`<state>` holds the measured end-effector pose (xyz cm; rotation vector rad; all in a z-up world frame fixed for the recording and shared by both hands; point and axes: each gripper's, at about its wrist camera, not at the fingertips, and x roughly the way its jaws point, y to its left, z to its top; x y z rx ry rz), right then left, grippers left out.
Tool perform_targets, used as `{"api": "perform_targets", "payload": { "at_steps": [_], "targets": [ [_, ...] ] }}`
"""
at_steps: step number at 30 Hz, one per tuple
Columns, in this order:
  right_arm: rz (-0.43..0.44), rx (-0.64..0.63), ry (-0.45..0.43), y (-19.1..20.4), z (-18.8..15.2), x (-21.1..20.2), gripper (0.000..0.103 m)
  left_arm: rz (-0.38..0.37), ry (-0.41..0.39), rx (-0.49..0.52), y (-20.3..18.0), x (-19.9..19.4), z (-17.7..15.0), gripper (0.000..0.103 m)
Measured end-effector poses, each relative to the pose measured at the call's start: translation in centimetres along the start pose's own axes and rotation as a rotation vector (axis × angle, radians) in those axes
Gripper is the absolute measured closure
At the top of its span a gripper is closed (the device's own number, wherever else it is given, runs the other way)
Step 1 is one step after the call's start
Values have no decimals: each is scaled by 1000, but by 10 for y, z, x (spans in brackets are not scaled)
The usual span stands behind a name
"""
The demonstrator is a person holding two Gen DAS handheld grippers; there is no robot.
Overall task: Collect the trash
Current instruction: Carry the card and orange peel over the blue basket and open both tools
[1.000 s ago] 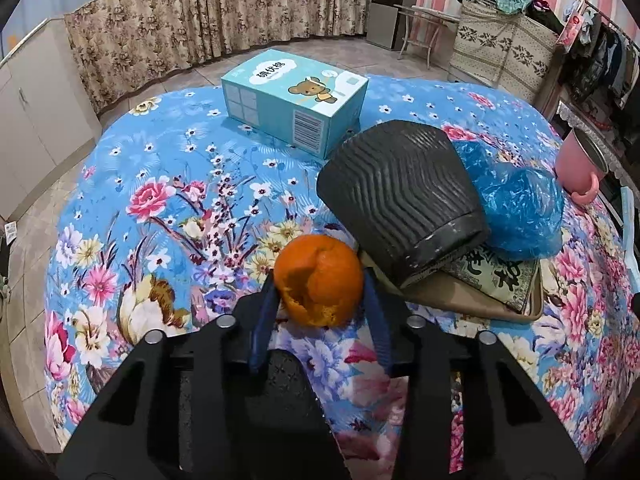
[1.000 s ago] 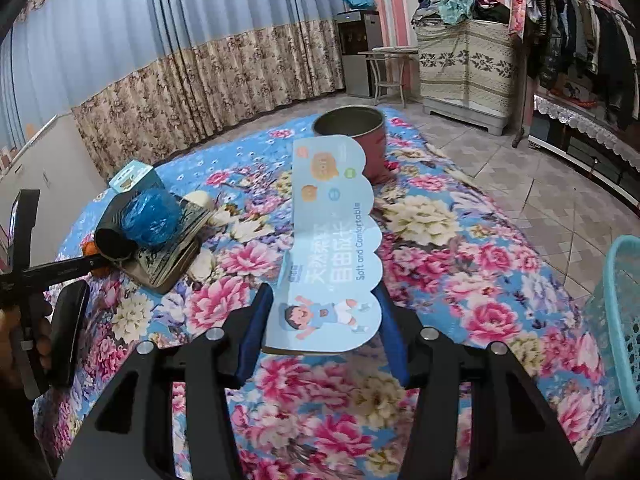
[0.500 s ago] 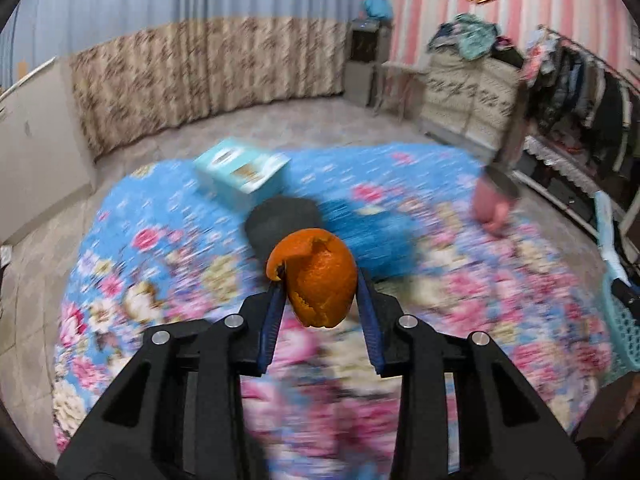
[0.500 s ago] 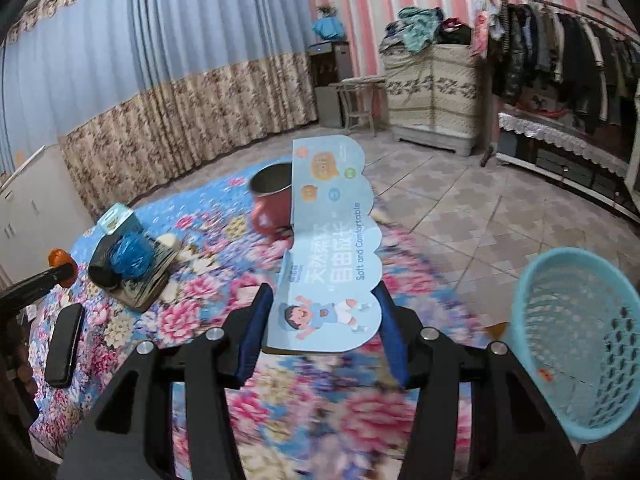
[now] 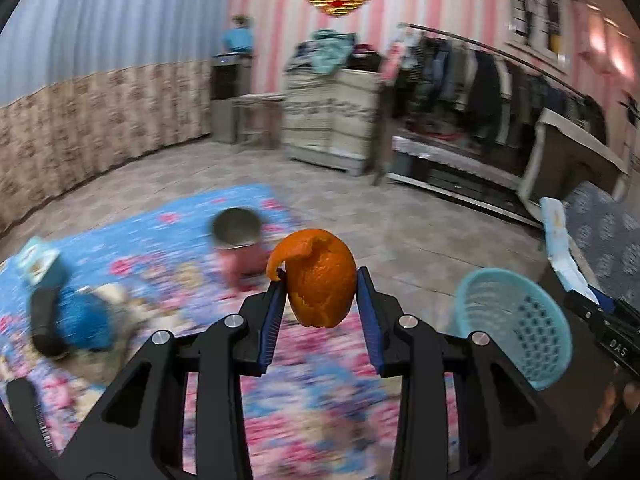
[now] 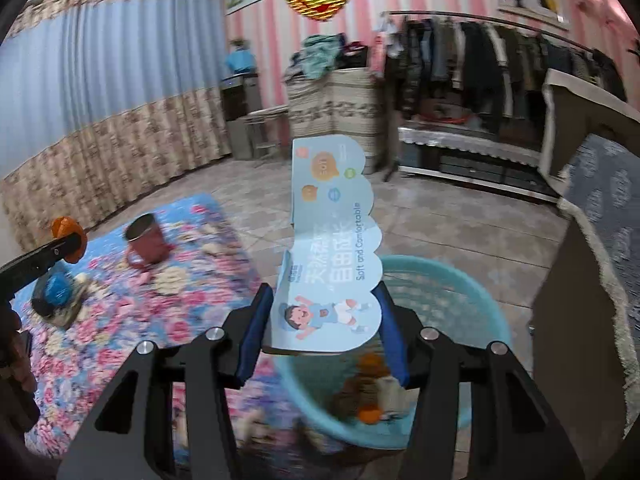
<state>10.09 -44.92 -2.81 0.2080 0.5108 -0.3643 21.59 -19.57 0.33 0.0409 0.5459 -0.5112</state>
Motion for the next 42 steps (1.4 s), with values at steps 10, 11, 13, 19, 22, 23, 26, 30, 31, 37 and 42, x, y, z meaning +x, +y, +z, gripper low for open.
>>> {"api": "perform_targets", "payload": {
  "at_steps": [10, 11, 13, 19, 22, 23, 26, 30, 31, 37, 42],
  "targets": [
    [-103, 78, -14, -77, -7, -10, 52, -188, 24, 124, -130, 53, -2, 69],
    [-111, 81, -15, -81, -8, -10, 52, -199, 31, 128, -138, 57, -4, 69],
    [-128, 91, -17, -92, -11, -11, 52, -224, 55, 146, -158, 69, -10, 69],
    [-154, 136, 4, -118, -24, -4, 52, -285, 123, 182, -184, 94, -33, 69],
    [-155, 155, 14, -124, -29, 0, 52, -281, 135, 212, -196, 106, -42, 68],
    [-155, 158, 16, -125, -29, 2, 52, -282, 138, 219, -198, 108, -43, 68],
    [-154, 164, 23, -129, -33, 5, 52, -272, 149, 237, -204, 116, -45, 63],
    [-155, 167, 29, -128, -34, 9, 52, -231, 131, 224, -200, 117, -44, 35],
    [-156, 166, 31, -128, -34, 10, 52, -224, 125, 223, -198, 116, -41, 31],
    [-146, 161, 45, -123, -38, 17, 52, -162, 87, 184, -179, 110, -24, 17],
    [-127, 145, 64, -111, -39, 28, 52, -89, 13, 193, -168, 91, -13, 7]
  ]
}}
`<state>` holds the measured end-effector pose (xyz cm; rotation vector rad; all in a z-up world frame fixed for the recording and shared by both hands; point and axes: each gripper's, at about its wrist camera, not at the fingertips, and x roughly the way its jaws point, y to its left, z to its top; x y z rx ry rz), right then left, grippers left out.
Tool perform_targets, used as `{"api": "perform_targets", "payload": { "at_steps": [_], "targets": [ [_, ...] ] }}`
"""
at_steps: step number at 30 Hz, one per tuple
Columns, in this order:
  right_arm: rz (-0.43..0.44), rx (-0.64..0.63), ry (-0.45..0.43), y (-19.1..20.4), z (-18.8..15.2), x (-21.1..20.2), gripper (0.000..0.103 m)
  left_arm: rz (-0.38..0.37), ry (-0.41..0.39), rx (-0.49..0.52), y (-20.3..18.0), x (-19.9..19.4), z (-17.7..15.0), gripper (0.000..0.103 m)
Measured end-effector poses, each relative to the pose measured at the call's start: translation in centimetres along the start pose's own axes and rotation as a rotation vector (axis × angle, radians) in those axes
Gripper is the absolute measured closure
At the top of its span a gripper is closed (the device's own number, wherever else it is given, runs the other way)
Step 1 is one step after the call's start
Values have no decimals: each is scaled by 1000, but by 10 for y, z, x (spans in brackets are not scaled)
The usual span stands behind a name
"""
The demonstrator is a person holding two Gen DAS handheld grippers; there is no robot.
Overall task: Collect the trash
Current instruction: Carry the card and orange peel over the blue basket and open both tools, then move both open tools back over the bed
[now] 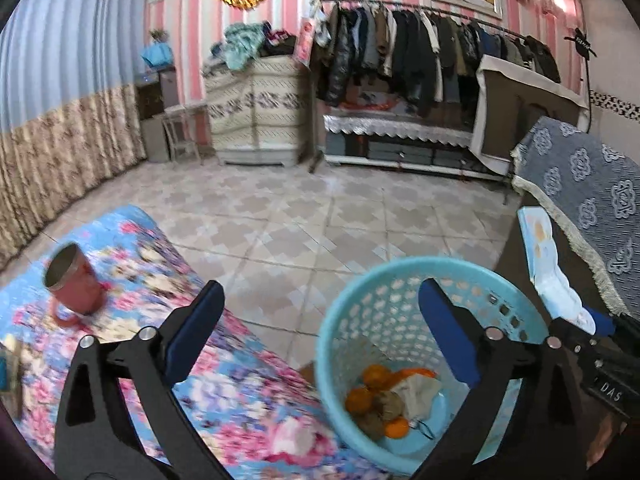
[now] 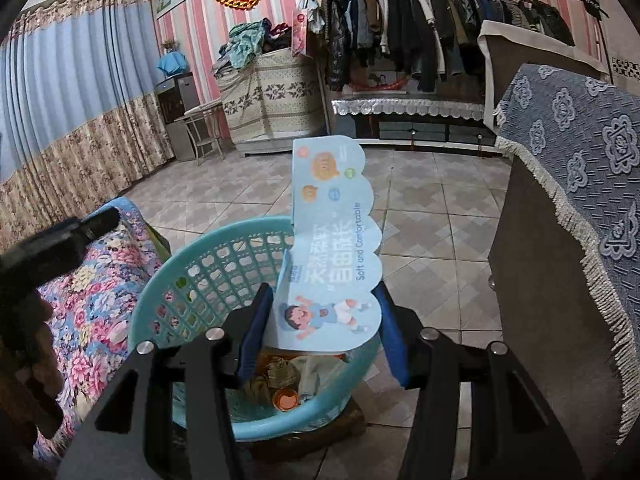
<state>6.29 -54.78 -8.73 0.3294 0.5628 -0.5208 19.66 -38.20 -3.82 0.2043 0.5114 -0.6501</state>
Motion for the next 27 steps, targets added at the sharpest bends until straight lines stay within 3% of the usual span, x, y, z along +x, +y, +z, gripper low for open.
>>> {"api": "perform_targets", "payload": {
  "at_steps": [8, 17, 18, 20, 27],
  "targets": [
    [36, -22, 41, 26, -1, 24, 52, 64, -54, 30, 13, -32, 2, 6],
    [58, -47, 138, 47, -8, 52, 51, 92, -41, -11, 33, -41, -1, 5],
    [60, -51, 147, 49, -9, 53, 49, 93, -39, -20, 35, -41, -2, 5],
    [57, -56, 146, 52, -10, 53, 27, 96, -36, -26, 40, -42, -3, 5],
    [46, -58, 99, 56, -4, 40, 13, 119, -38, -53, 59, -51, -5, 5]
  ]
}}
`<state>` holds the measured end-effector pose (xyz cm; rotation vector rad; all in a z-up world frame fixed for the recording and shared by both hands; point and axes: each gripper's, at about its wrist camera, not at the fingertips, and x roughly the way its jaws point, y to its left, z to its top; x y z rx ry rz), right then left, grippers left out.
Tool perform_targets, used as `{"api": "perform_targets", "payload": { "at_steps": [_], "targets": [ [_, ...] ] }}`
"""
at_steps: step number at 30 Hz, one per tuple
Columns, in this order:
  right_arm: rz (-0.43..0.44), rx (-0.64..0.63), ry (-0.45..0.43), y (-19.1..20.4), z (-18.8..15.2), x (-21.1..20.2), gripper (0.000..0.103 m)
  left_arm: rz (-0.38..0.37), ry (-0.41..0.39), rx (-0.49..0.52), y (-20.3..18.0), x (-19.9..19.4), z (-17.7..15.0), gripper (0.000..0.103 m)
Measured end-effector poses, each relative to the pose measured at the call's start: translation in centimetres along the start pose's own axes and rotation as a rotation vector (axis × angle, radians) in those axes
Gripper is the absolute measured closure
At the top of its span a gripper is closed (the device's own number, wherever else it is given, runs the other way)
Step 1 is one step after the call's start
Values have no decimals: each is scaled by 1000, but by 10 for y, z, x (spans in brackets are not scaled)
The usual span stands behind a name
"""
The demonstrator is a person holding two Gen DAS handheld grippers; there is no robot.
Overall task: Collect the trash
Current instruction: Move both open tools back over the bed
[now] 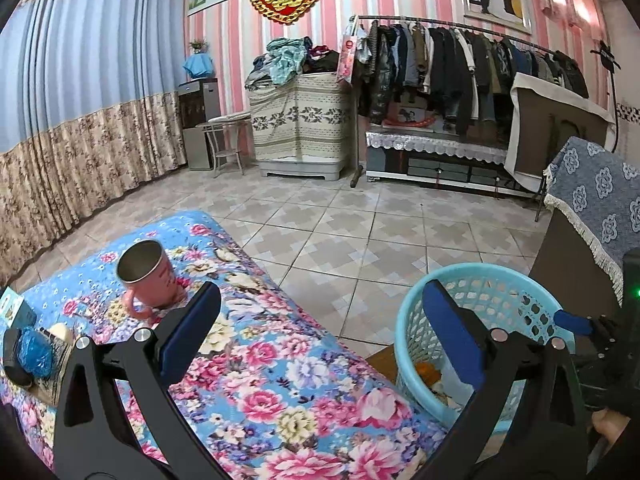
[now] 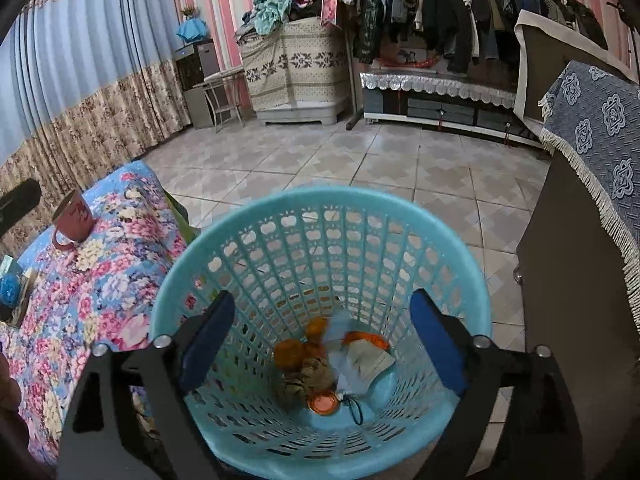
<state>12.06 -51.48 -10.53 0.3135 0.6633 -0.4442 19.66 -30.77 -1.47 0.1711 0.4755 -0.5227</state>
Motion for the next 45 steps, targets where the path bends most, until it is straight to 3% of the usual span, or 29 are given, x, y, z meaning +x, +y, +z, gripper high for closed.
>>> {"api": "perform_targets", "payload": {
  "at_steps": [11, 20, 32, 45],
  "targets": [
    [-14, 4, -70, 8, 8, -23, 10, 63, -33, -61, 49, -31, -4, 5],
    [27, -33, -144, 48, 17, -47, 10, 165, -69, -119, 111, -70, -9, 5],
    [151, -124, -169, 137, 13, -55, 10, 343, -60, -206, 217, -119, -43, 5],
    [237, -246, -122, 231, -10, -37, 10, 484, 25, -316, 322, -142, -100, 5]
  ]
}}
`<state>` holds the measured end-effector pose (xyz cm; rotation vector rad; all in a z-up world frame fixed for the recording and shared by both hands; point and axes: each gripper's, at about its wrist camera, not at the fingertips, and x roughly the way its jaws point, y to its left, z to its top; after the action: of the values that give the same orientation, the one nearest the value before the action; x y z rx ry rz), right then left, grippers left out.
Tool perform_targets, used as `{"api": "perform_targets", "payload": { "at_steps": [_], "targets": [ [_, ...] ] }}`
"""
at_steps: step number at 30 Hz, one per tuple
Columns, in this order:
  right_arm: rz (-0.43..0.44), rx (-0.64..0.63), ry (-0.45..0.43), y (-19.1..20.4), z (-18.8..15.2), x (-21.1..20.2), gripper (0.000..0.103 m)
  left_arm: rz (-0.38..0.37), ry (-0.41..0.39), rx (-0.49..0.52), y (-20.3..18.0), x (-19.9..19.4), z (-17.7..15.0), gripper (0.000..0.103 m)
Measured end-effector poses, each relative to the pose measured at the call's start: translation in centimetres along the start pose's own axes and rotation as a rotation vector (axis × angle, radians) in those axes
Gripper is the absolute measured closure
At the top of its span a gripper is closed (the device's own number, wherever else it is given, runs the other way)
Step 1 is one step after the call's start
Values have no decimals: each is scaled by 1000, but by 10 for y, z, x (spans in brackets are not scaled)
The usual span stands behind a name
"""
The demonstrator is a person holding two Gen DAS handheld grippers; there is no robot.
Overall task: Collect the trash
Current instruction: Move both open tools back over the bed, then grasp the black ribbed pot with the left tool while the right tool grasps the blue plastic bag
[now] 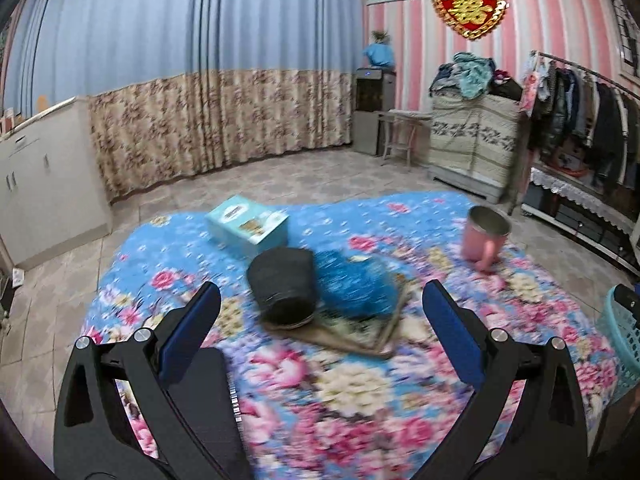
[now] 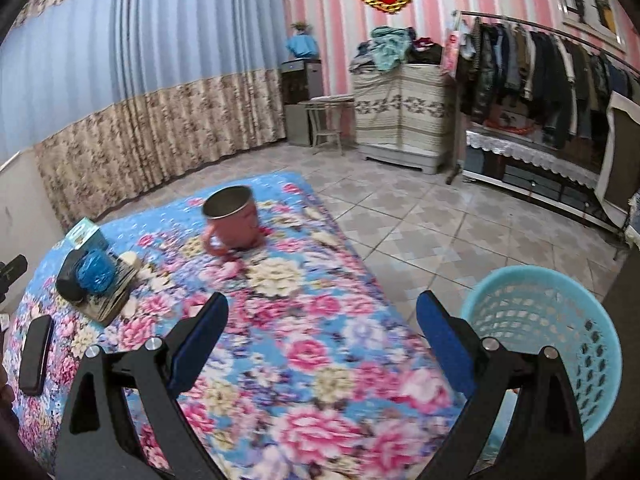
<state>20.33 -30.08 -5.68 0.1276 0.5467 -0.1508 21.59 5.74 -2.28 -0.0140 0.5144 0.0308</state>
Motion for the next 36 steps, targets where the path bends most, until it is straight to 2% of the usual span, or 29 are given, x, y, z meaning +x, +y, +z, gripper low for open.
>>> {"api": "perform_targets", "payload": {
  "at_steps": [11, 16, 21, 24, 27, 29, 33, 36],
  "targets": [
    [49, -82, 62, 51, -14, 34, 10, 16, 83, -35, 31, 35, -21, 5],
    [50, -96, 91, 58, -18, 47, 10, 33, 119, -15, 26, 64, -18, 5],
    [54, -98, 106, 66, -18, 58, 10, 58, 175, -41, 37, 98, -10, 6],
    [73, -109, 112, 81, -17, 65, 10, 33, 208, -76, 42, 114, -5, 6],
    [104, -117, 123, 98, -16, 71, 10, 25, 245, -61, 41, 130, -4, 6],
    [122, -133, 129, 112, -16, 73, 10, -10, 281, -52, 39, 139, -5, 10],
    [132, -187, 122, 136, -16, 73, 10, -83, 340, -60, 38, 147, -8, 33],
    [153, -201, 123, 154, -14, 73, 10, -103, 324, -80, 44, 140, -7, 33]
  ]
}}
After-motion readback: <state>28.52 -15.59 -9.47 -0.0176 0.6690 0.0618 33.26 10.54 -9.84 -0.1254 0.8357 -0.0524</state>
